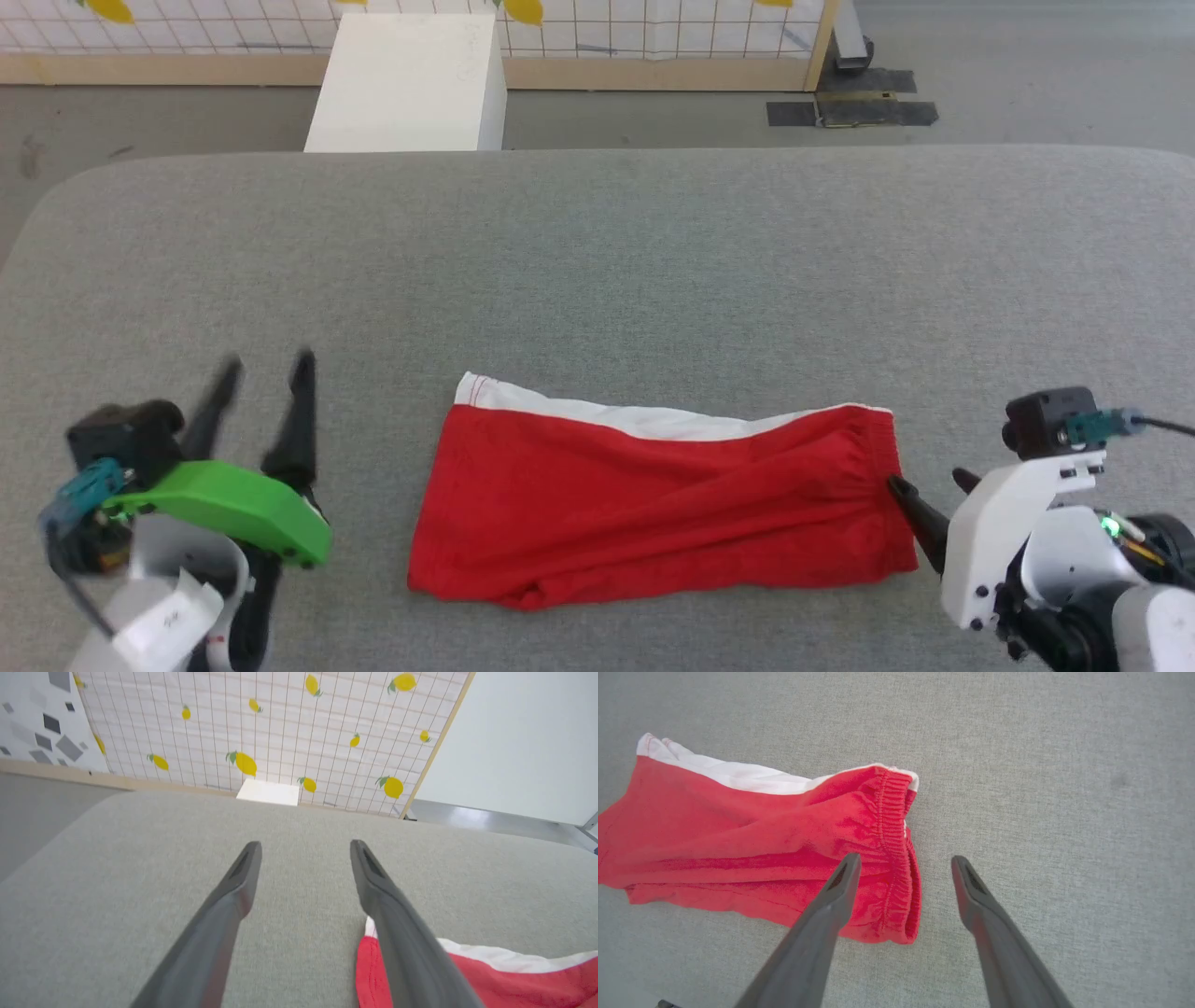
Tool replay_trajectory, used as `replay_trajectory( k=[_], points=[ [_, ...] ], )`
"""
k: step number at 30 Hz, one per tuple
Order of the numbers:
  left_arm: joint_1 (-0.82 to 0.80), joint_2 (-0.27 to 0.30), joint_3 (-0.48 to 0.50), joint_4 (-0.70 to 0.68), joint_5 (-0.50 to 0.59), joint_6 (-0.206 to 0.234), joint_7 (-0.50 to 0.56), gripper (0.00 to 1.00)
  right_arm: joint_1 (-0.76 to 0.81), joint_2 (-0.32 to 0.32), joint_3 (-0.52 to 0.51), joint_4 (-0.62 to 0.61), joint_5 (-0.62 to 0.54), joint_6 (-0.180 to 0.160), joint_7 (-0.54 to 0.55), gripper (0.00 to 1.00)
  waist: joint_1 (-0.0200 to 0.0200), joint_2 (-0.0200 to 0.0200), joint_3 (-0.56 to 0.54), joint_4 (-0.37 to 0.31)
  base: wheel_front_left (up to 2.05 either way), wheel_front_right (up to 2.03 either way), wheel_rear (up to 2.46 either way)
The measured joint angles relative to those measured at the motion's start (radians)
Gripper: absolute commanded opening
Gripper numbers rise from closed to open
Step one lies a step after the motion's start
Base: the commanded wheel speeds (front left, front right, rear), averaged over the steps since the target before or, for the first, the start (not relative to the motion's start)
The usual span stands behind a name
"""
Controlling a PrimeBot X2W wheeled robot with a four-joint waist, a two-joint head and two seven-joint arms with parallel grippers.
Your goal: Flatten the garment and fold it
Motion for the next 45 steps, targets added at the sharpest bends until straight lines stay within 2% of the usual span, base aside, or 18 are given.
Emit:
replay_trajectory(
  k=[3,5,7,10,18,19,20,21,28,36,41,45],
  points=[
    [-0.032,0.012,0.006,0.034,0.092,-0.036,-0.19,1.0,0.022,0.039,-0.015,-0.014,-0.028,0.0,0.0,1.0,0.0,0.0,0.003,-0.008,0.0,0.0,0.0],
    [-0.04,0.008,0.014,0.064,0.17,-0.046,-0.266,1.0,0.023,0.052,-0.031,-0.002,-0.058,0.0,-0.006,1.0,0.0,0.0,0.012,-0.014,0.0,0.0,0.0],
    [-0.04,-0.007,0.024,0.066,0.202,-0.055,-0.27,1.0,0.013,0.052,-0.033,0.029,-0.066,0.0,-0.013,1.0,0.0,0.0,0.02,-0.018,0.0,0.0,0.0],
    [-0.041,-0.058,0.06,0.042,0.253,-0.077,-0.27,1.0,-0.02,0.052,-0.017,0.108,-0.051,0.0,-0.028,1.0,0.0,0.0,0.036,-0.02,0.0,0.0,0.0],
    [-0.029,-0.148,0.148,0.043,0.306,-0.143,-0.271,1.0,-0.084,0.054,0.046,0.276,-0.052,0.0,-0.066,1.0,0.0,0.0,0.059,-0.01,0.0,0.0,0.0],
    [-0.025,-0.158,0.158,0.046,0.314,-0.153,-0.271,1.0,-0.092,0.054,0.049,0.291,-0.052,0.0,-0.068,0.44,0.0,0.0,0.06,-0.008,0.0,0.0,0.0],
    [-0.023,-0.164,0.167,0.047,0.319,-0.158,-0.271,1.0,-0.099,0.054,0.049,0.298,-0.052,0.0,-0.072,0.05,0.0,0.0,0.06,-0.007,0.0,0.0,0.0],
    [-0.022,-0.169,0.175,0.05,0.321,-0.164,-0.271,1.0,-0.104,0.054,0.049,0.306,-0.052,0.0,-0.076,0.0,0.0,0.0,0.06,-0.006,0.0,0.0,0.0],
    [-0.017,-0.208,0.217,0.064,0.365,-0.203,-0.271,1.0,-0.132,0.049,-0.001,0.328,-0.08,0.001,-0.061,0.0,-0.0001,0.0,0.053,-0.002,0.0,0.0,0.0],
    [-0.017,-0.243,0.245,0.073,0.384,-0.234,-0.271,1.0,-0.172,-0.159,-0.138,0.351,-0.138,0.0,0.002,0.0,0.0,0.0,0.055,0.001,0.0,0.0,0.0],
    [-0.017,-0.262,0.25,0.092,0.391,-0.248,-0.272,1.0,-0.19,-0.198,-0.159,0.346,-0.156,0.0,0.058,0.0,0.0,0.0,0.05,0.001,0.0,0.0,0.0],
    [-0.014,-0.273,0.252,0.103,0.393,-0.257,-0.274,1.0,-0.19,-0.214,-0.112,0.277,-0.13,0.0,0.154,0.0,0.0,0.0,0.038,0.003,0.0,0.0,0.0]
  ],
)
